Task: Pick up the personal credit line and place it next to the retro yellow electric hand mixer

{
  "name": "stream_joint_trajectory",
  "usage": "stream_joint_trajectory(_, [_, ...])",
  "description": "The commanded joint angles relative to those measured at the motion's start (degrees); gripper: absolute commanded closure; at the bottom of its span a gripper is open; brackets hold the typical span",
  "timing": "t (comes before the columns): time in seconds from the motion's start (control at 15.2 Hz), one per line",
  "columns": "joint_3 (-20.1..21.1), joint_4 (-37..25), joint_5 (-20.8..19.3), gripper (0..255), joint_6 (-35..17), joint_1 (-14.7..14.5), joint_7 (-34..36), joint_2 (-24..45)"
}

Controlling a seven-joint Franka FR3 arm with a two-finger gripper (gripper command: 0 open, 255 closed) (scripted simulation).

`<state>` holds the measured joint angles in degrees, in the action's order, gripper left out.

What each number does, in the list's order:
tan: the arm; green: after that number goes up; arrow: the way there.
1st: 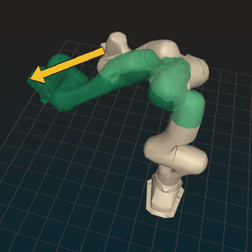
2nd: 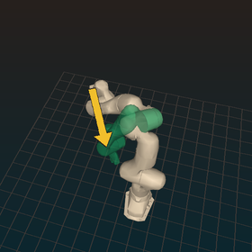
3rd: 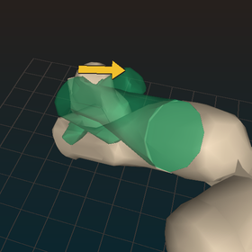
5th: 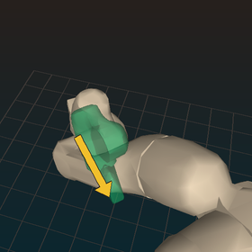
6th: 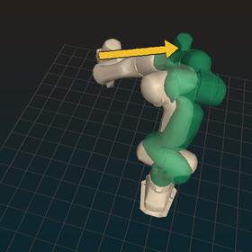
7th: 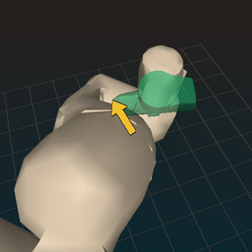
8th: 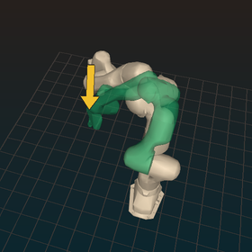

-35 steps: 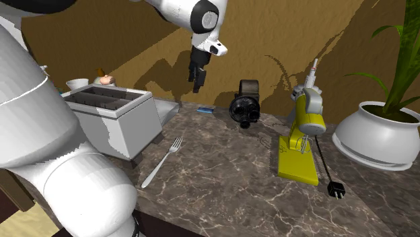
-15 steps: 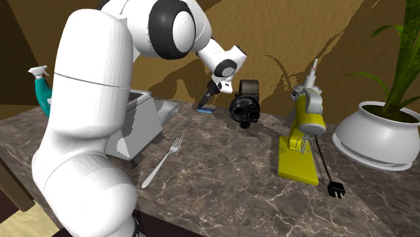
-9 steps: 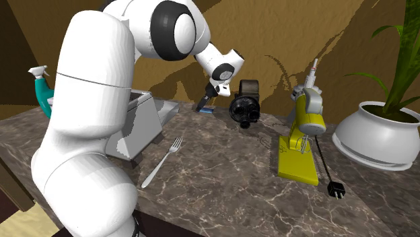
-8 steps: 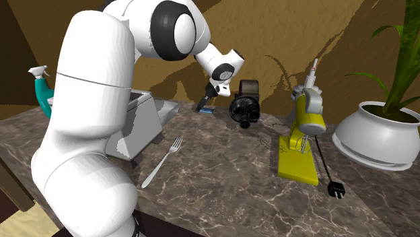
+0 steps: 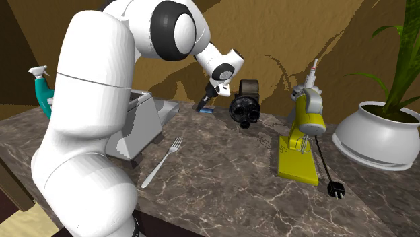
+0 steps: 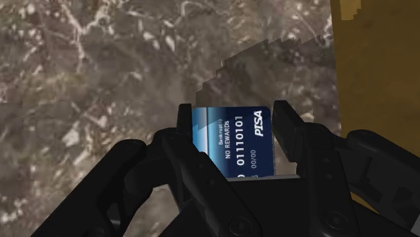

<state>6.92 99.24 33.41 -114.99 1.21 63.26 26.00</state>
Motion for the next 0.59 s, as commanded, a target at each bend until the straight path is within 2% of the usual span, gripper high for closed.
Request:
stream_joint_trajectory(0.0, [0.0,0.01,0.0,255,0.01,0.0,0.0,0.01])
stream_joint_trajectory(0.53, [-0.08,-0.83,-0.39,255,2.05,0.09,1.22,-1.48])
